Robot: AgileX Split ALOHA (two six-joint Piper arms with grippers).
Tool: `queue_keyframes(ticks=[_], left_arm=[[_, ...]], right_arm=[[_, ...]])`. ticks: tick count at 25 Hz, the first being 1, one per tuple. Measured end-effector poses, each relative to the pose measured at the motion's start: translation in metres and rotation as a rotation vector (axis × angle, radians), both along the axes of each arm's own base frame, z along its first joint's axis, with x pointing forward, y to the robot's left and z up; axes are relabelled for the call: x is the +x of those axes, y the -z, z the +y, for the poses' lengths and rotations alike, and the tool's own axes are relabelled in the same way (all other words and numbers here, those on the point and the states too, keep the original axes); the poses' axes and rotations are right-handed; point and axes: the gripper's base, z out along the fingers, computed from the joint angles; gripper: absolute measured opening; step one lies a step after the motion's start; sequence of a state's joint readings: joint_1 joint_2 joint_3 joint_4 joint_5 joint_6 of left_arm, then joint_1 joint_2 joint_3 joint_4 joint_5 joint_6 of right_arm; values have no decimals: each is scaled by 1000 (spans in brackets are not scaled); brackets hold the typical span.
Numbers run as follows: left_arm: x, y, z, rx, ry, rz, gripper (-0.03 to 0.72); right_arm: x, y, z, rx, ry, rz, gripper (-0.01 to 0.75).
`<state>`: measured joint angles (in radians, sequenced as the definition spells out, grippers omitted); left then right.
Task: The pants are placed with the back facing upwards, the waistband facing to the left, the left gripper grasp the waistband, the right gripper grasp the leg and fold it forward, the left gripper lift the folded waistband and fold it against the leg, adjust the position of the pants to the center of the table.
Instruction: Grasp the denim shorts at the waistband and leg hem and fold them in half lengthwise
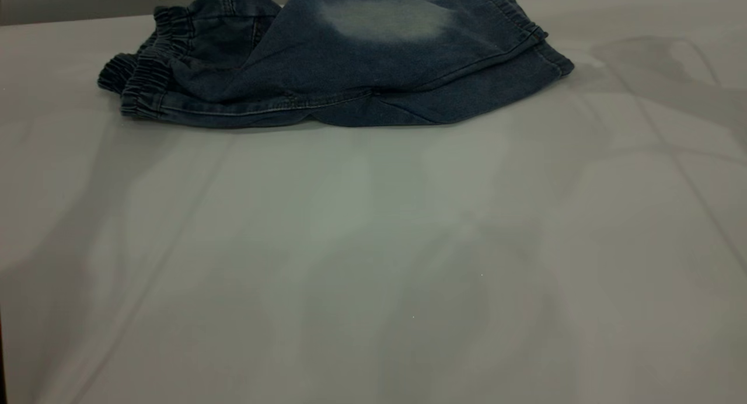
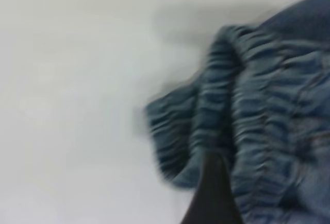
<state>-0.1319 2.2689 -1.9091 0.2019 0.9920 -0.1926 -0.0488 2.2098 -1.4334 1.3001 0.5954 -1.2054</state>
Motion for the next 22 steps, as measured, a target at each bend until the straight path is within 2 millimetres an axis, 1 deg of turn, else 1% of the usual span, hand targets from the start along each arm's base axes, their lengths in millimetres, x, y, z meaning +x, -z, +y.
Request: queue_keyframes(ticks=[2,5,9,11,13,15,19,22], left_arm=[[-3,-9,5,63,-9,52,498],[-10,-11,16,142,-28,132,498],[-11,-11,27,146,-54,159,498],[-11,-11,35,140,-72,160,498],[-12,-15,48,139,-84,159,498],[-13,-24,57,116,-81,150,498],[-21,-52,71,13,-64,104,498],[-22,-71,84,-80,-26,19,498]], right_arm=[[-2,-5,3,17,-23,-3,520],[-3,-9,11,23,-49,-6,520],[-6,-6,16,2,-68,34,520],[-8,-4,15,-16,-70,59,520],[-9,-3,13,-40,-69,77,520],[-9,-4,12,-54,-75,78,520],[-4,-13,13,-50,-79,64,520],[0,-22,14,-38,-94,72,520]])
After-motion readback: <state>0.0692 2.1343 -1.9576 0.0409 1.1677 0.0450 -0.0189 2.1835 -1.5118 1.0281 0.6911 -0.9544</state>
